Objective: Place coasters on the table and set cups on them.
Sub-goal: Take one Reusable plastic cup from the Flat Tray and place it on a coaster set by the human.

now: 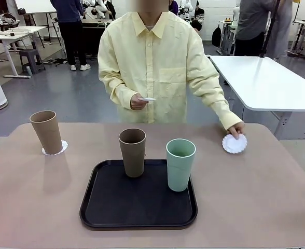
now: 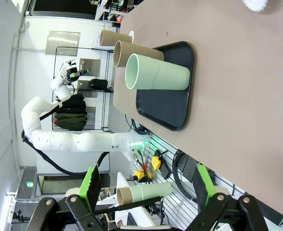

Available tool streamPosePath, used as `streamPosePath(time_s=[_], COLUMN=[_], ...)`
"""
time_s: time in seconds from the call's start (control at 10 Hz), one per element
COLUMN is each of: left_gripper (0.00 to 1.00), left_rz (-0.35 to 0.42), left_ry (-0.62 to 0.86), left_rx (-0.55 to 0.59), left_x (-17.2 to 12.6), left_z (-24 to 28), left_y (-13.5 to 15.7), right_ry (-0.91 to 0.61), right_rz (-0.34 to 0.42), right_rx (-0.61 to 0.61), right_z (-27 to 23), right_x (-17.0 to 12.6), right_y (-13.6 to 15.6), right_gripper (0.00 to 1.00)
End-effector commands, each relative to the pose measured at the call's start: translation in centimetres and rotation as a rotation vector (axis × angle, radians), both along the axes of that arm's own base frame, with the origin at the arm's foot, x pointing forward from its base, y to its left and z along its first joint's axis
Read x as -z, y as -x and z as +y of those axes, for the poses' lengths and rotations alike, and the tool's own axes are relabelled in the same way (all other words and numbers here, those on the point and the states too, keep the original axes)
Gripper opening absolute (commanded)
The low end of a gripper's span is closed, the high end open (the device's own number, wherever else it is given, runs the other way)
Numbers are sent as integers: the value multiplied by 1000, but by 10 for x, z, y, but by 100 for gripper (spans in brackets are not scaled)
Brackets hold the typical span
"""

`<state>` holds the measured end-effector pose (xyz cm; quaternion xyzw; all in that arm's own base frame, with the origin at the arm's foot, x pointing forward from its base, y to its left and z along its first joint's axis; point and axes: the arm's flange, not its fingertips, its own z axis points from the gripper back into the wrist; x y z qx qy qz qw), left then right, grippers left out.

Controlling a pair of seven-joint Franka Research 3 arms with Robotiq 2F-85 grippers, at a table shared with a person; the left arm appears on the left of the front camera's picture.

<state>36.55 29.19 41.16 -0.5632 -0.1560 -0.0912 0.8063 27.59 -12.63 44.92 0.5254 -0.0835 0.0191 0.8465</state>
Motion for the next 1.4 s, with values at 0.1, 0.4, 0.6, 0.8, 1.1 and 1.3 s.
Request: streamPosePath(time_s=[0.1,0.4,0.6,0.8,1.1,1.3], left_gripper=[100,100,100,100,100,100], left_rz=[5,5,5,5,5,5], left_ry=[5,5,5,5,5,5], left_rx=[-6,-6,-6,-6,-6,-6], left_x=[-1,-1,-1,-1,-1,-1], left_z=[2,2,2,2,2,2], left_y=[1,1,1,1,1,1], right_ry=[-21,-21,-21,-21,-21,-21], right_rz=[-15,-15,-15,-15,-15,-15], right_rx=[-4,-4,-4,-4,-4,-4], right_z=[0,0,0,0,0,0], right_x=[0,0,0,0,0,0], right_y=[-2,-2,-2,-2,-2,-2], right_gripper=[100,100,100,100,100,100])
